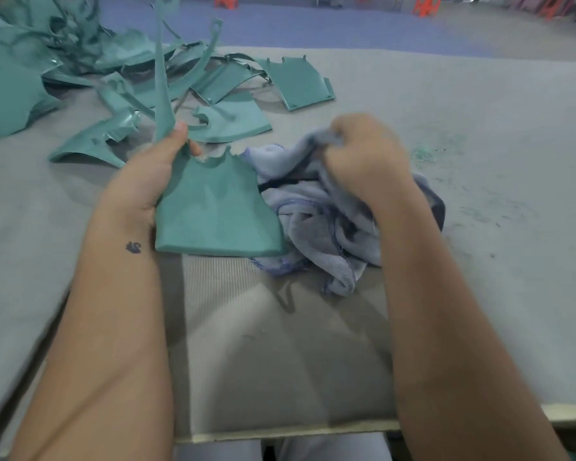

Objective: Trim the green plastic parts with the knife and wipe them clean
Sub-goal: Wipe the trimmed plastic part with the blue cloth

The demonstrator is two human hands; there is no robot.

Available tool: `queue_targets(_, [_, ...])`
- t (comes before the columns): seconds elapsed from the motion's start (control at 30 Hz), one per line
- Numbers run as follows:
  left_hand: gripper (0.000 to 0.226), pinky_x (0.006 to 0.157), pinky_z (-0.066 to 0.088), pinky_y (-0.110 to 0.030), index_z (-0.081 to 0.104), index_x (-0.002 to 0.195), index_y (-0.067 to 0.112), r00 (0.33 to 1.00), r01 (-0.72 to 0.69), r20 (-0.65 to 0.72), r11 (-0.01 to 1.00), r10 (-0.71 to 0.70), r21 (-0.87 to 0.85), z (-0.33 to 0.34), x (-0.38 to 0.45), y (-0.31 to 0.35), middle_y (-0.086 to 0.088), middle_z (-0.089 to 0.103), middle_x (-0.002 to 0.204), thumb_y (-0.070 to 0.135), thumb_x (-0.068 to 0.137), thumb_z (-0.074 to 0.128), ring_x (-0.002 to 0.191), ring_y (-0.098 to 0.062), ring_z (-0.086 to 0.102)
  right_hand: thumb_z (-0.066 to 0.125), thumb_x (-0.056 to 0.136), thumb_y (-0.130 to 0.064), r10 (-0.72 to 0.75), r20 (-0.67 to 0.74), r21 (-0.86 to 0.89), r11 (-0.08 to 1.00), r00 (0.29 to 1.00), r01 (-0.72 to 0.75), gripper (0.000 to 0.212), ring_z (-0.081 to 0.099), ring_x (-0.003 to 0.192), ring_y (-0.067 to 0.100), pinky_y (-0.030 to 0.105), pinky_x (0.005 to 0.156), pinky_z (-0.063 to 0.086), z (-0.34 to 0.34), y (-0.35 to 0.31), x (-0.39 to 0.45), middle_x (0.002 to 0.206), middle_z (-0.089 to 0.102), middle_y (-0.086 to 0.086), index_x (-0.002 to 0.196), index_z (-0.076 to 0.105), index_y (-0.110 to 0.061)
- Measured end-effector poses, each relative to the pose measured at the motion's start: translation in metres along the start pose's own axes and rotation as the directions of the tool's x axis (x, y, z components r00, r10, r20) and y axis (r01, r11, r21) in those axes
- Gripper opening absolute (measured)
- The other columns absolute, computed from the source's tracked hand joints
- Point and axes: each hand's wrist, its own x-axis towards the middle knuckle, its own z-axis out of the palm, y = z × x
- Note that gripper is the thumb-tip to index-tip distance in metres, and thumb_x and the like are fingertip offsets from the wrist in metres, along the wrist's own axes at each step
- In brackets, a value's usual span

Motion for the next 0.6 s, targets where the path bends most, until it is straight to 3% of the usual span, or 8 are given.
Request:
queue_targets(0.07, [0.047, 0.05, 0.055, -0.025, 0.063, 0.056, 0.023, 0.999, 0.001, 0.045, 0.999, 0.001, -0.046, -0.001, -0.004, 0.0, 0.004, 0.07, 0.065, 0.05, 0.094, 0.055, 0.059, -0.013, 0.07, 0.043, 0.09, -0.016, 0.159, -0.353, 0.059, 0.987, 0.922, -0.148, 0.017, 0.052, 0.082, 0.033, 0.032, 0.065, 0.03, -0.008, 0.017, 0.005, 0.094, 0.062, 0.013, 0.097, 0.057, -0.012])
queue_targets(0.13, [0.053, 0.052, 0.055, -0.026, 0.066, 0.052, 0.023, 0.996, -0.017, 0.079, 0.988, 0.03, -0.156, 0.004, -0.008, 0.001, 0.002, 0.072, 0.067, 0.048, 0.096, 0.052, 0.063, -0.014, 0.072, 0.043, 0.091, -0.022, 0.207, -0.404, 0.056, 0.978, 0.891, -0.201, 0.015, 0.045, 0.074, 0.029, 0.033, 0.062, 0.03, -0.006, 0.032, 0.004, 0.086, 0.057, 0.008, 0.093, 0.055, -0.013])
queue_targets(0.2, [0.057, 0.055, 0.057, -0.032, 0.063, 0.05, 0.022, 0.992, -0.006, 0.119, 0.947, 0.047, -0.321, 0.018, -0.013, 0.003, -0.001, 0.074, 0.074, 0.05, 0.097, 0.048, 0.07, -0.019, 0.074, 0.055, 0.088, -0.031, 0.173, -0.146, 0.156, 0.976, 0.974, -0.15, 0.02, 0.053, 0.069, 0.025, 0.031, 0.059, 0.039, 0.002, 0.037, 0.003, 0.074, 0.06, 0.003, 0.085, 0.061, -0.013])
queue_targets(0.3, [0.052, 0.063, 0.059, -0.042, 0.055, 0.056, 0.022, 0.986, 0.069, 0.165, 0.9, 0.003, -0.43, 0.044, -0.012, -0.003, -0.009, 0.075, 0.089, 0.052, 0.097, 0.044, 0.083, -0.028, 0.073, 0.069, 0.082, -0.033, 0.023, 0.188, 0.448, 0.888, 0.982, -0.106, 0.022, 0.059, 0.063, 0.009, 0.021, 0.057, 0.047, 0.011, 0.035, -0.001, 0.066, 0.067, -0.002, 0.081, 0.07, -0.01])
queue_targets(0.37, [0.048, 0.075, 0.059, -0.047, 0.05, 0.06, 0.021, 0.991, 0.099, 0.122, 0.925, -0.058, -0.366, 0.056, -0.006, -0.01, -0.013, 0.072, 0.093, 0.05, 0.098, 0.046, 0.088, -0.03, 0.071, 0.062, 0.092, -0.026, 0.019, 0.075, 0.771, 0.633, 0.997, -0.07, 0.02, 0.059, 0.072, 0.011, 0.023, 0.069, 0.052, 0.01, 0.038, 0.001, 0.075, 0.067, 0.004, 0.095, 0.072, -0.01])
queue_targets(0.43, [0.044, 0.089, 0.055, -0.052, 0.049, 0.064, 0.02, 0.998, 0.069, 0.016, 0.97, -0.067, -0.235, 0.06, 0.0, -0.016, -0.014, 0.064, 0.097, 0.047, 0.099, 0.048, 0.093, -0.029, 0.065, 0.045, 0.1, -0.014, 0.024, -0.021, 0.995, 0.101, 0.999, 0.019, 0.025, 0.055, 0.075, 0.015, 0.025, 0.073, 0.049, 0.001, 0.043, 0.001, 0.074, 0.059, 0.006, 0.108, 0.066, -0.004])
queue_targets(0.5, [0.043, 0.093, 0.052, -0.054, 0.05, 0.064, 0.021, 0.995, 0.075, -0.044, 0.978, -0.085, -0.193, 0.059, 0.005, -0.019, -0.013, 0.06, 0.096, 0.047, 0.098, 0.049, 0.092, -0.028, 0.062, 0.039, 0.092, -0.003, -0.054, -0.047, 0.946, -0.322, 0.997, 0.027, 0.034, 0.057, 0.088, 0.02, 0.028, 0.089, 0.048, -0.009, 0.048, 0.0, 0.084, 0.062, 0.009, 0.117, 0.062, -0.003])
queue_targets(0.6, [0.044, 0.085, 0.056, -0.053, 0.053, 0.061, 0.021, 0.994, 0.072, -0.061, 0.968, -0.089, -0.239, 0.058, 0.008, -0.021, -0.012, 0.062, 0.089, 0.047, 0.096, 0.054, 0.088, -0.028, 0.063, 0.042, 0.084, 0.009, -0.267, -0.086, 0.883, -0.466, 0.96, -0.05, 0.055, 0.05, 0.113, 0.027, 0.038, 0.108, 0.04, -0.014, 0.047, -0.001, 0.114, 0.056, 0.016, 0.134, 0.048, -0.011])
